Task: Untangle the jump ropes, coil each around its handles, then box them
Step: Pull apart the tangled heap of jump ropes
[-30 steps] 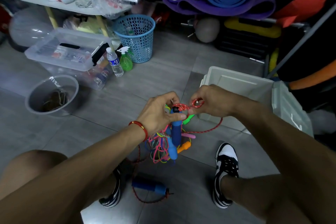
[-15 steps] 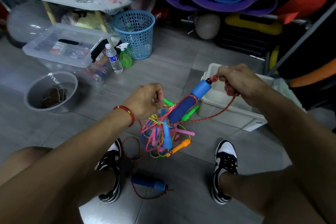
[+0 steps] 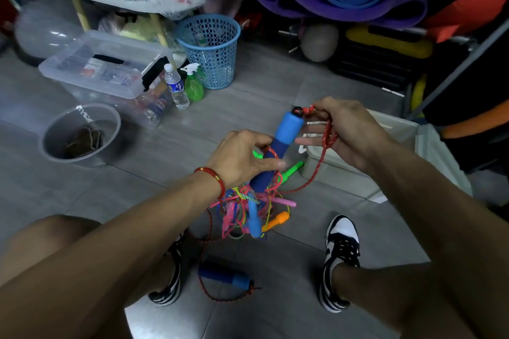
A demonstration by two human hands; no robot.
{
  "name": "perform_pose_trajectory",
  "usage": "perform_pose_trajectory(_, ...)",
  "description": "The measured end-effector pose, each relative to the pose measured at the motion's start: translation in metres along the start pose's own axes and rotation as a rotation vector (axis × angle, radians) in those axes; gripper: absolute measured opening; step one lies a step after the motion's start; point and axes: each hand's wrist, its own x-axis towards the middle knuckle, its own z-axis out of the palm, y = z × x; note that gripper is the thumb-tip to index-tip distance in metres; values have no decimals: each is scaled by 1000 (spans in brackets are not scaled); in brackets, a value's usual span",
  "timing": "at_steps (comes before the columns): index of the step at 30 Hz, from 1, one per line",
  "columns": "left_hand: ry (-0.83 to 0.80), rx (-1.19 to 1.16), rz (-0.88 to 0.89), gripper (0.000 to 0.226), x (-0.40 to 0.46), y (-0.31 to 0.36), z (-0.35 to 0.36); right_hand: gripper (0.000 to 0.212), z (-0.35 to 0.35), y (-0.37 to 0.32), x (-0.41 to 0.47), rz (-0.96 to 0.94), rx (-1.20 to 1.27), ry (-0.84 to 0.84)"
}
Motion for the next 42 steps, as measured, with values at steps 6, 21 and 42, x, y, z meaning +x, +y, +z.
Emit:
perform_pose_trajectory(6, 66, 22, -52, 25, 1, 2, -4, 23, -11, 5, 13, 69, 20, 355)
perform_pose_trajectory(21, -81, -289, -261, 14, 2, -5, -27, 29, -45, 57, 51, 95, -1124, 121)
perform_pose_trajectory(42, -284, -226, -158, 13, -10, -15, -28, 9, -41, 43, 54, -450, -1034, -368)
